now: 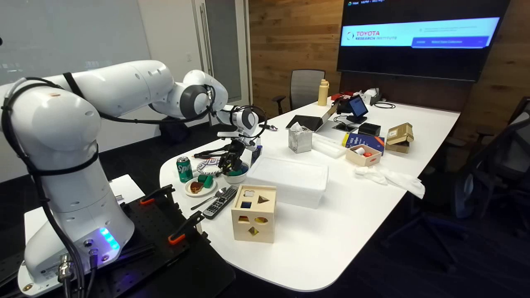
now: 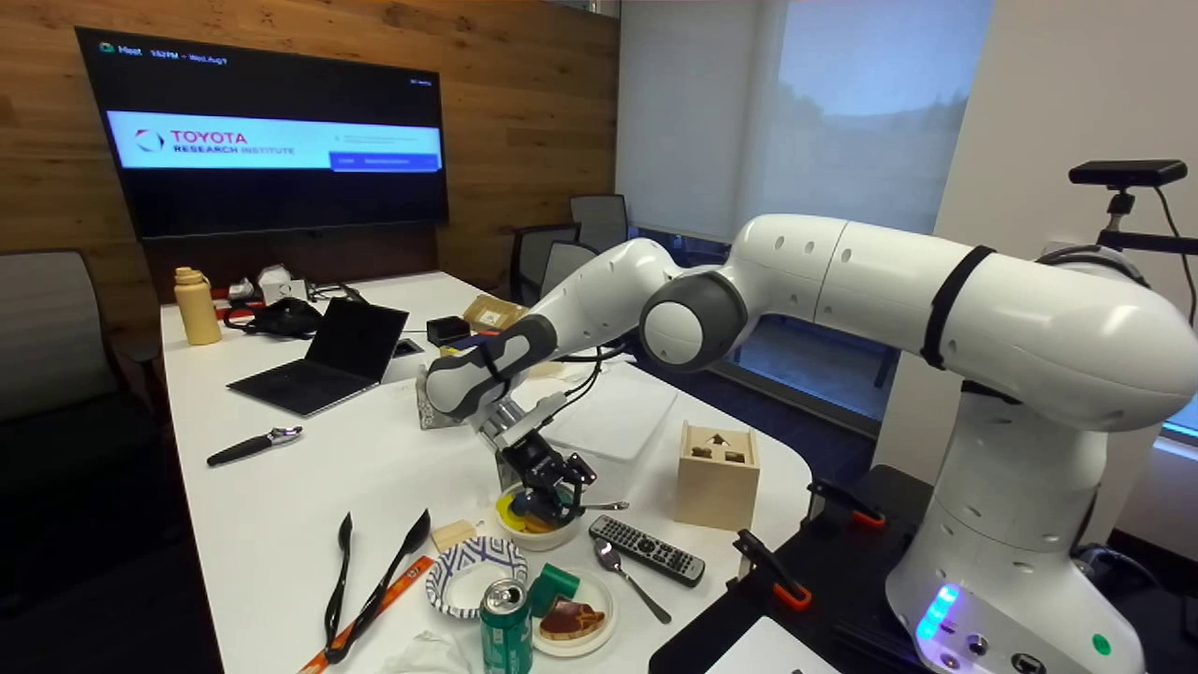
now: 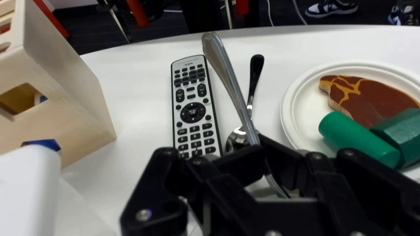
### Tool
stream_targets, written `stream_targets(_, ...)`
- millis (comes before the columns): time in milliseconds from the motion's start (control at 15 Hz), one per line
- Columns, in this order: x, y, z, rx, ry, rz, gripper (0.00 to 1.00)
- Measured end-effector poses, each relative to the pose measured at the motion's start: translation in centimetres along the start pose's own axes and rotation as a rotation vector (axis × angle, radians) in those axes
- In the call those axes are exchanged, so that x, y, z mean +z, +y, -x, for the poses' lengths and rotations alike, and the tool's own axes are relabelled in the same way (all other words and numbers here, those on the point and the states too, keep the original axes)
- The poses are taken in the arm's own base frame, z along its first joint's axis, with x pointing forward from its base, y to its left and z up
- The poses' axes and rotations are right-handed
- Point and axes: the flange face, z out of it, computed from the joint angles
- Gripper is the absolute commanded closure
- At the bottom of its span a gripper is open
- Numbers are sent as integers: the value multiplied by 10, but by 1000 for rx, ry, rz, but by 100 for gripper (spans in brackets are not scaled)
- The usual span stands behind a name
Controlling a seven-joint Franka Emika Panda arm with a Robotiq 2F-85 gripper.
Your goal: Use the spoon to stir the contents in the bowl
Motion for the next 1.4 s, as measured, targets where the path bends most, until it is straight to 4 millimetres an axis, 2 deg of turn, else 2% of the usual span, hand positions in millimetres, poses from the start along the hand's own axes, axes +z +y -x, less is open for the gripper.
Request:
stream_targets(333, -21, 2, 0, 104, 92, 10, 100)
stream_targets(600, -34, 0, 7, 125, 118, 9, 100)
stream_targets(733, -40, -2, 15, 118, 108, 4, 100)
stream_targets(1000, -49, -2, 43, 95, 0, -2, 100)
stream_targets(1200, -42, 0, 57, 48, -116, -6, 100)
stream_targets(1400, -17, 2, 55, -46, -236, -3, 100)
